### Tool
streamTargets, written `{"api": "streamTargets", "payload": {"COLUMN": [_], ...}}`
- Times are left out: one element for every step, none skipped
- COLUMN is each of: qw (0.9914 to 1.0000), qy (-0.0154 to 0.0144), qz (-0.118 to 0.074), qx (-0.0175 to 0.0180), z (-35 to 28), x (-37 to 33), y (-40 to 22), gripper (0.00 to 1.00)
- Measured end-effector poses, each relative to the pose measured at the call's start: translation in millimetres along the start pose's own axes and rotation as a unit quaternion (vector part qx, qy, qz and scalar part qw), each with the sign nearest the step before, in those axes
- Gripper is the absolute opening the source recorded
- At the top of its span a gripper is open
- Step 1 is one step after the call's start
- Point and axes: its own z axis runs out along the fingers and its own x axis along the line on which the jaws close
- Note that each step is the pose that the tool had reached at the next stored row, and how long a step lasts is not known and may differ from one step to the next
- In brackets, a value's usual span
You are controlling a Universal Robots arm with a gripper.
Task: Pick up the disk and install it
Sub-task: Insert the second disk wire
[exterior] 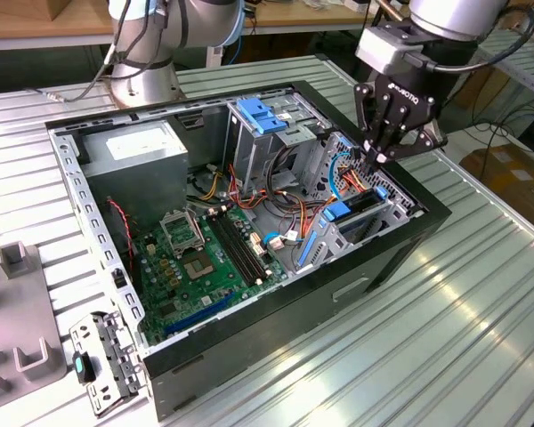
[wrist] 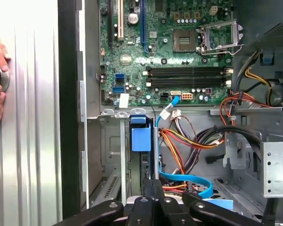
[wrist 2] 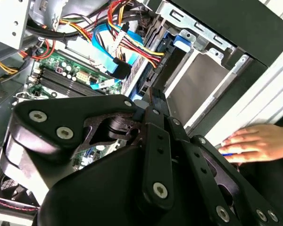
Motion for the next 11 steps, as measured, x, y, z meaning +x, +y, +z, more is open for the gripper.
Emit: {"api": "streamTargets", "payload": {"qw": [0.99996, 0.99989, 0.9998, 0.99975, 0.99969, 0.9996, 0.99946, 0.99936, 0.99928, 0.99914, 0.99903], "qy": [0.0088, 0.0148, 0.0199, 0.0221, 0.0245, 0.0276, 0.0322, 0.0348, 0.0369, 0.0403, 0.0427], "qz": [0.0, 0.0, 0.0, 0.0, 0.0, 0.0, 0.0, 0.0, 0.0, 0.0, -0.001], "qx": [-0.0013, -0.0024, -0.0033, -0.0039, -0.0047, -0.006, -0.0071, -0.008, -0.0088, -0.01, -0.0108], "z": [-1.1, -2.0, -3.1, -3.6, -4.3, -5.3, -6.3, -6.8, -7.2, -7.8, -8.3], "x": [-4.1, -8.3, -12.3, -14.3, -16.9, -20.8, -24.8, -27.3, -29.5, -33.1, -35.6], "y": [-0.3, -0.5, -0.9, -1.2, -1.5, -2.4, -3.3, -3.9, -4.4, -5.1, -5.6], "gripper": [0.11, 0.11, 0.11, 0.11, 0.11, 0.11, 0.11, 0.11, 0.11, 0.11, 0.11]}}
